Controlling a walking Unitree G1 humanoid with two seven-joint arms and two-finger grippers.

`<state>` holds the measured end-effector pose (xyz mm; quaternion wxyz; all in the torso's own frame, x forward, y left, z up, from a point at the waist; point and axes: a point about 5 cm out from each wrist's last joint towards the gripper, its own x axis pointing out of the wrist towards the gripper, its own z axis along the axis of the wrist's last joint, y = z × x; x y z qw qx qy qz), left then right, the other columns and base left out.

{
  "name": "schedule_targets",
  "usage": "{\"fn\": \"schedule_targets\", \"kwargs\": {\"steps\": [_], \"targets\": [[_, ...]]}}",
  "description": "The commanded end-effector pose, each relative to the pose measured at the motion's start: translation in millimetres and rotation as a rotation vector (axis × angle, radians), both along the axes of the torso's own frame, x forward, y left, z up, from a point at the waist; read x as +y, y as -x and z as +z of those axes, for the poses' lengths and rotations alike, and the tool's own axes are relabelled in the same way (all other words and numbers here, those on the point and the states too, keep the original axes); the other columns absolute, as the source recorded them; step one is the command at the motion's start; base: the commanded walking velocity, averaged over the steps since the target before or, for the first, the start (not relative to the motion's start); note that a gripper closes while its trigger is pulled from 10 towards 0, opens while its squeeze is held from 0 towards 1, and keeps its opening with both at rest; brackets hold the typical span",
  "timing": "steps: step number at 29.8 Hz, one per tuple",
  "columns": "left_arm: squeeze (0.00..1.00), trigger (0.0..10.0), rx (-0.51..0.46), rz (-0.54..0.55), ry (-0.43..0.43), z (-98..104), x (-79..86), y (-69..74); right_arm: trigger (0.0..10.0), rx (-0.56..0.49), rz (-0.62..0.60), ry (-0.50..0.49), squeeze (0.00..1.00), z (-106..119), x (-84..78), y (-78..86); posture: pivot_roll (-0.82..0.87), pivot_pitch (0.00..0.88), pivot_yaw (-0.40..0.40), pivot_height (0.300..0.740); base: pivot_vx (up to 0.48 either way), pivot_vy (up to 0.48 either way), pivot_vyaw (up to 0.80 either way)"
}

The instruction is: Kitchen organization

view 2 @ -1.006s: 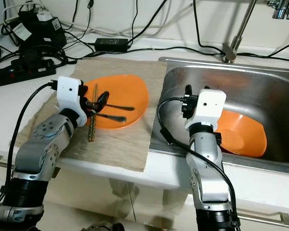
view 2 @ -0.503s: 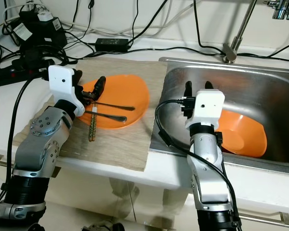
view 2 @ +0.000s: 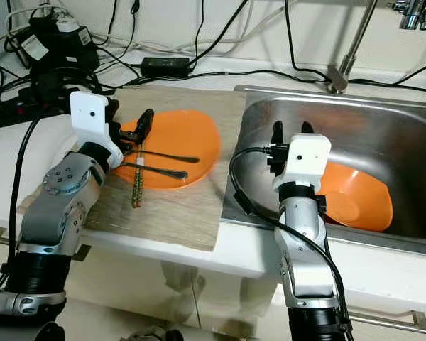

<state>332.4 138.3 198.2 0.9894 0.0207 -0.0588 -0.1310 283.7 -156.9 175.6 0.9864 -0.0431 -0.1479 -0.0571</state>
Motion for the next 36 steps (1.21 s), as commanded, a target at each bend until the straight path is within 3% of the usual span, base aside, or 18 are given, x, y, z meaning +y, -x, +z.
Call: {"fn": "schedule_targets", "kwargs": {"steps": [1,23,29,36], "targets": [[0.00,10.0,-0.002,-0.006,-0.013,2,1.4,-2.8,10.0,0.009,0.014,-0.008,0.00,-2,0.9,-1.6,-0.03,0.000,0.055,0.740,0.000,0.000,0.00],[0.00,10.0,0.032,0.008,-0.015,-3,4.3,-7.6,10.0,0.033,0.037,-0.033,0.00,-6,4.6,-7.7,-0.03,0.000,0.047,0.740,0.000,0.000,0.00],[0.00,10.0,0.167,-0.036,0.008,-16,3.0,-6.4,10.0,0.043,0.042,-0.042,0.00,-9,6.7,-7.6,-0.03,0.000,0.048,0.740,0.000,0.000,0.00],[0.00,10.0,0.109,-0.014,0.015,-12,4.8,-7.0,10.0,0.028,0.046,-0.032,0.00,-7,5.2,-8.4,-0.03,0.000,0.041,0.740,0.000,0.000,0.00]]}}
